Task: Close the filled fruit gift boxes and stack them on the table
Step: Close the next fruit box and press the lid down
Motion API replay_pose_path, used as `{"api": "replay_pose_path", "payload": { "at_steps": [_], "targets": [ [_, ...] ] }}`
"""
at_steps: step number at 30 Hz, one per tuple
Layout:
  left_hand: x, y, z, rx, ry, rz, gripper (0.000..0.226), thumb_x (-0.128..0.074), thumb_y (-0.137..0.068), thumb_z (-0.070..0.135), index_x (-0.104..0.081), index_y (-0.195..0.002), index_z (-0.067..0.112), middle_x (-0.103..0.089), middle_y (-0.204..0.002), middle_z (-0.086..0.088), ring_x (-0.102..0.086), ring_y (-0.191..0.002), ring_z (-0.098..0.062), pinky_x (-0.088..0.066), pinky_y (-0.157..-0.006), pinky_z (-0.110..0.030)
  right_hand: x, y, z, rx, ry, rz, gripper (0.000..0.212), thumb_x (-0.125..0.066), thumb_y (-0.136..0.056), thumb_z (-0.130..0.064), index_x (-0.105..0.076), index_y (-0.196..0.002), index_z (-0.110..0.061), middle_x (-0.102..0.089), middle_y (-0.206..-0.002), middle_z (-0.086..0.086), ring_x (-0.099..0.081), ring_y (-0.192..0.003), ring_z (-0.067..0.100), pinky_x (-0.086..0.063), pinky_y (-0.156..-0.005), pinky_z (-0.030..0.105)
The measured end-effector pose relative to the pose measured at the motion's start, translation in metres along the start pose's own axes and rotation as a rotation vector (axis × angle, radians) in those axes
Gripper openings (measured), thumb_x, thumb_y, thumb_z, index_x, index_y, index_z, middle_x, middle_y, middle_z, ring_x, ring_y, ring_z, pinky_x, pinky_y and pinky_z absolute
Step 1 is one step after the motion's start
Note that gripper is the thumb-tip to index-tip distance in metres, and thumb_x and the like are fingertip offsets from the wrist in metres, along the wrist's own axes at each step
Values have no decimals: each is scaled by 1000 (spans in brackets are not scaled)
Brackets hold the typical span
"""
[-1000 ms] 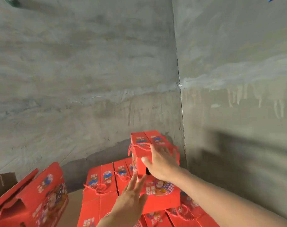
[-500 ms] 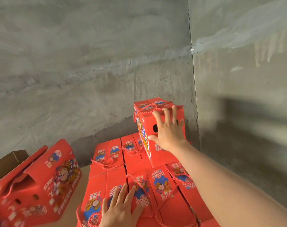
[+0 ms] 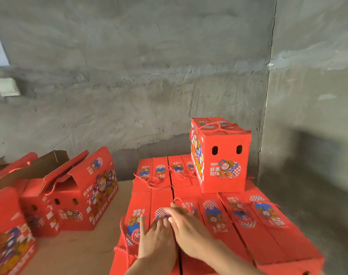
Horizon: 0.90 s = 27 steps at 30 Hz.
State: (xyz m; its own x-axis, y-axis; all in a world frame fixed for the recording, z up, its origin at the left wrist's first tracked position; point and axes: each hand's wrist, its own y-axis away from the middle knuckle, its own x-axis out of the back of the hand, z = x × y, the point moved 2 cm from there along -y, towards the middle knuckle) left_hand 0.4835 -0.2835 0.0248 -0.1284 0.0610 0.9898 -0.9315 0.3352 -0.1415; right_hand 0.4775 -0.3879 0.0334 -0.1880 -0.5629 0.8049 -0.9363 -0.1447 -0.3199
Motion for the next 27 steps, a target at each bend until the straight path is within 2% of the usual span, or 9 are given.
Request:
{"api": "replay_pose_path", "payload": {
  "at_steps": [3, 6, 11, 15, 18, 20, 23, 26, 27],
  "targets": [
    [12, 21, -41, 47, 121, 98, 45, -28, -94, 25, -28, -139, 28, -28, -145, 16, -20, -139, -2, 9, -115, -42, -16, 5, -20, -5, 7, -73, 39, -34, -101, -34, -41, -139, -23, -48, -140, -1, -43, -130, 16, -30, -102, 23],
    [20, 40, -91, 78, 223, 174, 38, -30, -98, 34, -28, -135, 36, -17, -148, 21, -14, -139, 1, -3, -115, -29, -27, -16, -50, 61, 143, -105, 50, -29, -98, -51, -35, -142, -30, -27, -154, 1, -21, -143, 16, -19, -114, 27],
    [5, 53, -114, -161, 328, -74, 57, -38, -97, 39, -20, -150, 25, -7, -158, 8, -12, -144, -7, -18, -115, -26, -62, -56, -57, 54, 378, -221, 51, -29, -99, -47, -17, -148, -39, 5, -160, -2, 9, -146, 19, 1, -117, 36],
    [7, 56, -115, -254, 274, -39, 63, -62, -63, 74, -70, -110, 34, -60, -125, 18, -58, -113, 1, -44, -91, -11, -76, -50, -40, 0, 500, -225, 48, -22, -101, -47, -10, -146, -44, 1, -159, -9, -2, -146, 12, -2, -115, 29],
    [-18, 54, -126, -366, 398, 138, 56, -49, -91, 51, -42, -140, 26, -30, -151, 14, -22, -141, -4, -14, -116, -24, -73, -53, -47, 0, 473, -213, 44, -28, -100, -45, -24, -144, -40, -16, -154, -8, -15, -143, 13, -11, -113, 26],
    [-29, 55, -145, -366, 546, 160, 49, -36, -95, 45, -40, -141, 27, -31, -149, 17, -18, -139, 5, -5, -116, -23, -68, -65, -61, 17, 497, -196, 36, -30, -97, -49, -40, -131, -37, -37, -137, -9, -34, -133, 15, -25, -105, 26],
    [-39, 43, -210, -114, 722, 297, 46, -35, -95, 39, -51, -131, 15, -49, -138, 3, -43, -129, -8, -28, -108, -21, -75, -90, -85, 40, 525, -230, 34, -32, -94, -56, -43, -121, -37, -41, -131, -7, -37, -129, 17, -28, -104, 28],
    [-54, 2, -295, 262, 503, 365, 39, -41, -98, 30, -44, -132, 12, -48, -135, -3, -44, -123, -20, -31, -101, -28, -99, -105, -90, 221, 561, -309, 43, -36, -95, -53, -33, -137, -46, -12, -155, -15, -2, -145, 8, 1, -117, 27],
    [-55, -17, -318, 341, 447, 338, 40, -41, -98, 31, -42, -133, 12, -45, -136, -3, -42, -125, -21, -30, -104, -31, -107, -105, -86, 239, 554, -356, 37, -38, -95, -50, -43, -131, -46, -20, -153, -18, -5, -143, 2, 7, -115, 25]
  ]
}}
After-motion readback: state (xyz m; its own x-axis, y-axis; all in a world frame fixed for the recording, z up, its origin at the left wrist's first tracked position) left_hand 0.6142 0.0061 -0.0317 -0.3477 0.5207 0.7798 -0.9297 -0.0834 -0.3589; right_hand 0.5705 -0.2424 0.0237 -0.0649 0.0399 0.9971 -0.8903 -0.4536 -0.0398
